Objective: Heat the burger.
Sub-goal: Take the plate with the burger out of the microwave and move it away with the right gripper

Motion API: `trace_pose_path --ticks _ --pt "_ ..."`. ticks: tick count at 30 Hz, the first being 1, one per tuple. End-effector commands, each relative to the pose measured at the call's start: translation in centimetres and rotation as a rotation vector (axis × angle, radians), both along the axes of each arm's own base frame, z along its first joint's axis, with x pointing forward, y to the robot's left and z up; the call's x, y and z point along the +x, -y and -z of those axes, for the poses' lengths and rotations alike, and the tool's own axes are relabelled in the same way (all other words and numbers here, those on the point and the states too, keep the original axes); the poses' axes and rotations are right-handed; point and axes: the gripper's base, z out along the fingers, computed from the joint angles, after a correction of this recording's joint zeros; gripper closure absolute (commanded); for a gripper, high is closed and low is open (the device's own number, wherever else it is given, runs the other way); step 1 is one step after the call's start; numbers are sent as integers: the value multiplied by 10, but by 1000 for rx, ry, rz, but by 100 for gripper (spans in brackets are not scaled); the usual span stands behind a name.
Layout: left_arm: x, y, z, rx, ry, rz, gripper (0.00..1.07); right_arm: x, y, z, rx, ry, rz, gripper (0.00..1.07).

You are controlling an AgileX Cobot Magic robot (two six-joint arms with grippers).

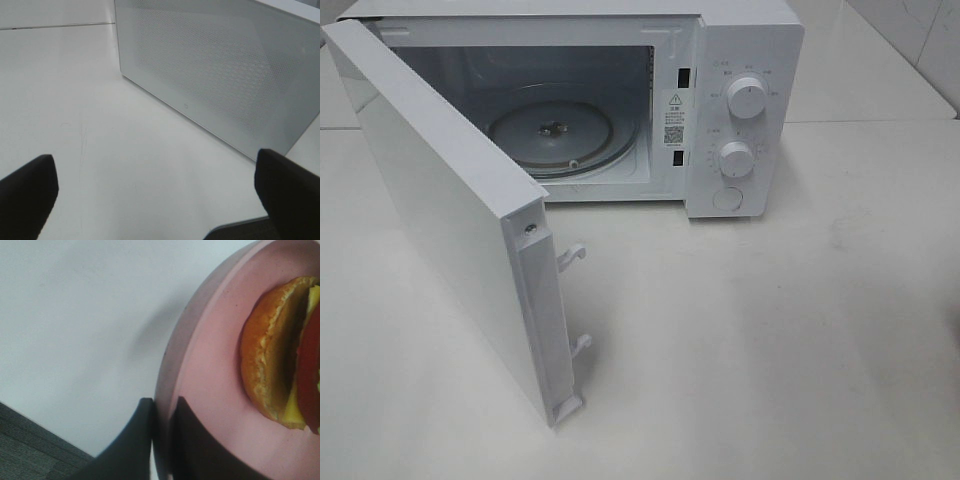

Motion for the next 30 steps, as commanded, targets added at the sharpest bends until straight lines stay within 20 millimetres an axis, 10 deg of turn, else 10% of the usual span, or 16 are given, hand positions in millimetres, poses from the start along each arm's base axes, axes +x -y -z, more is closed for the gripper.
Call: trace_pose_path --ticks 1,30 --pt "-2 0 1 -4 12 -2 7 14 -3 -6 -34 61 49 107" --pt "-2 0 1 -4 12 -2 7 74 -48 57 -17 -10 447 107"
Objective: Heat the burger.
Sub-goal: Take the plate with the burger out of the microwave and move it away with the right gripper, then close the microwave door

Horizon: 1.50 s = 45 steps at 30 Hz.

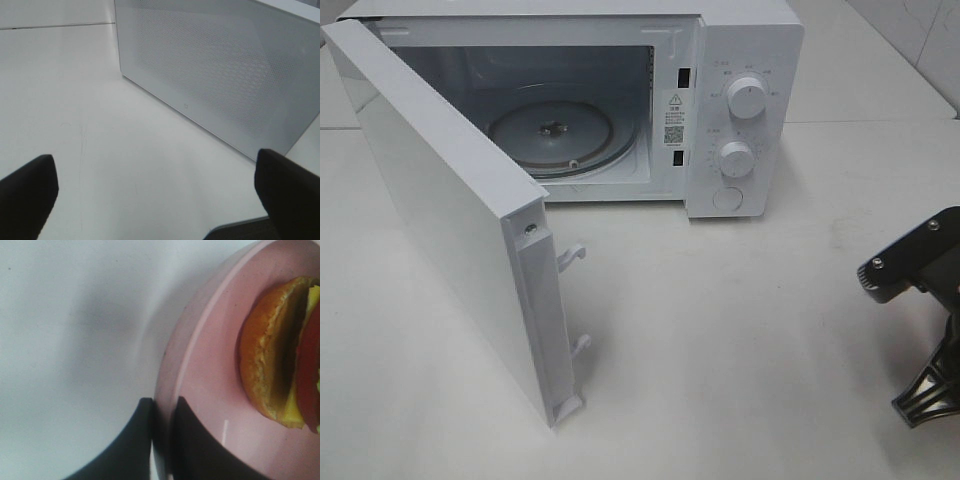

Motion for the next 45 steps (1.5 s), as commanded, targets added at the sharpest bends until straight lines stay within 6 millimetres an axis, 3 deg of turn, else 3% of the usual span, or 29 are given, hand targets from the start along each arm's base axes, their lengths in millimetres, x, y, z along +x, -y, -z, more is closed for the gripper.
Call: trace_pose_path --ticks 1,18,29,31,33,45 --pt "-2 0 1 -4 12 -2 7 11 -1 11 -45 40 39 107" --pt "-2 0 1 -4 12 -2 7 22 -6 58 -98 61 175 104" --pt "-2 0 1 -4 12 -2 7 23 -6 59 -93 72 180 79" --pt "-2 0 1 -4 12 -2 7 22 -6 55 -86 69 174 64" --pt "-2 0 1 -4 12 -2 7 22 -6 50 -74 80 165 60" --pt "-2 0 1 -4 12 -2 7 12 -5 5 73 137 110 59"
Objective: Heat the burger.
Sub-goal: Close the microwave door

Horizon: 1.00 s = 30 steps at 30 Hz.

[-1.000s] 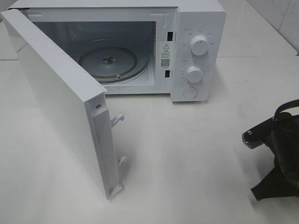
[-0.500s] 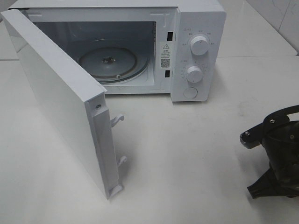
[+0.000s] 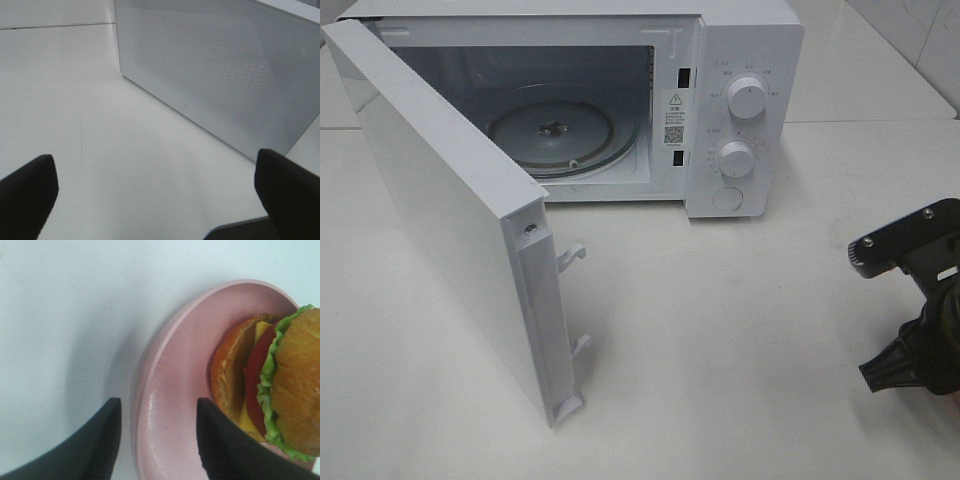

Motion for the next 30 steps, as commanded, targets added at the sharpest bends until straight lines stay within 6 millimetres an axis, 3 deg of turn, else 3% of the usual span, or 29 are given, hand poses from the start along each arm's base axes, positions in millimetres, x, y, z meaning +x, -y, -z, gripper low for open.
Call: trace_pose_path --ticks 1,10,17,22,30 --pt "-2 0 1 -4 12 -2 7 -7 2 -17 50 -4 -33 59" --pt "-2 0 1 -4 12 -2 7 -12 -11 -46 194 -46 -162 55" --pt "-2 0 1 -4 12 -2 7 -15 -28 -77 333 -108 -334 39" --pt "-2 0 1 -4 12 -2 7 -23 -34 -94 423 -132 -408 37" --pt "-2 0 1 -4 12 -2 7 -47 -20 -119 471 -106 -435 37"
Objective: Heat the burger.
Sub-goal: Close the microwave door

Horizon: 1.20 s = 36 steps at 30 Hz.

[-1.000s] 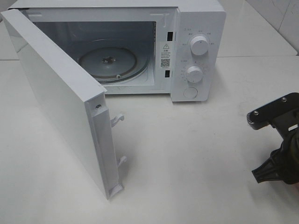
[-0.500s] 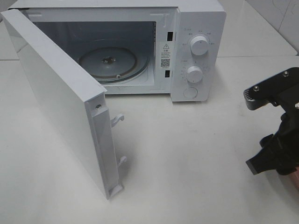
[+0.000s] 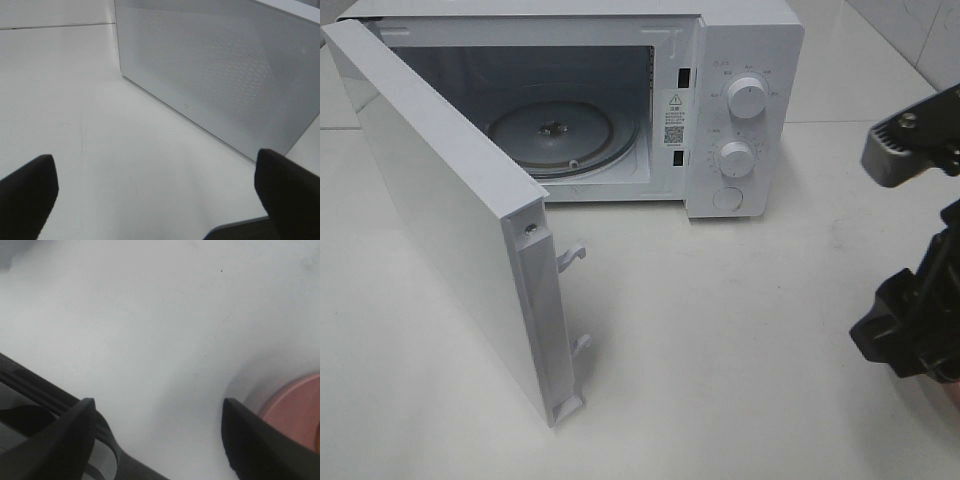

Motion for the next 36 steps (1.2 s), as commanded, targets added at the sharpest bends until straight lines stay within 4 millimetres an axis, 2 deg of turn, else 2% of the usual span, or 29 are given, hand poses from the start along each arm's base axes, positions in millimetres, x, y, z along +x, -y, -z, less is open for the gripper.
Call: trace_pose_path --ticks 1,3,5,6,9,11,16,23,27,36 --pt "-2 0 1 -4 12 -2 7 -9 7 -7 -5 2 -6 37" --pt "-2 0 1 -4 12 -2 7 -24 20 -19 15 33 -1 37" --pt "-2 0 1 -4 12 -2 7 -28 23 -22 24 45 1 37" --pt "-2 0 1 -4 12 -2 7 -36 29 -28 44 71 4 37" --pt "-2 0 1 -4 12 -2 7 -39 32 -30 51 80 6 37" --pt "-2 0 1 -4 12 -2 7 -55 45 -38 77 118 13 37" --pt "-2 0 1 -4 12 -2 7 -69 56 -43 97 141 21 37" --pt "-2 0 1 -4 12 -2 7 -93 75 -33 146 205 27 37" --pt "-2 0 1 -4 12 -2 7 -103 87 -22 148 262 115 37" --pt "-2 0 1 -4 12 -2 7 -119 96 -15 209 429 229 37"
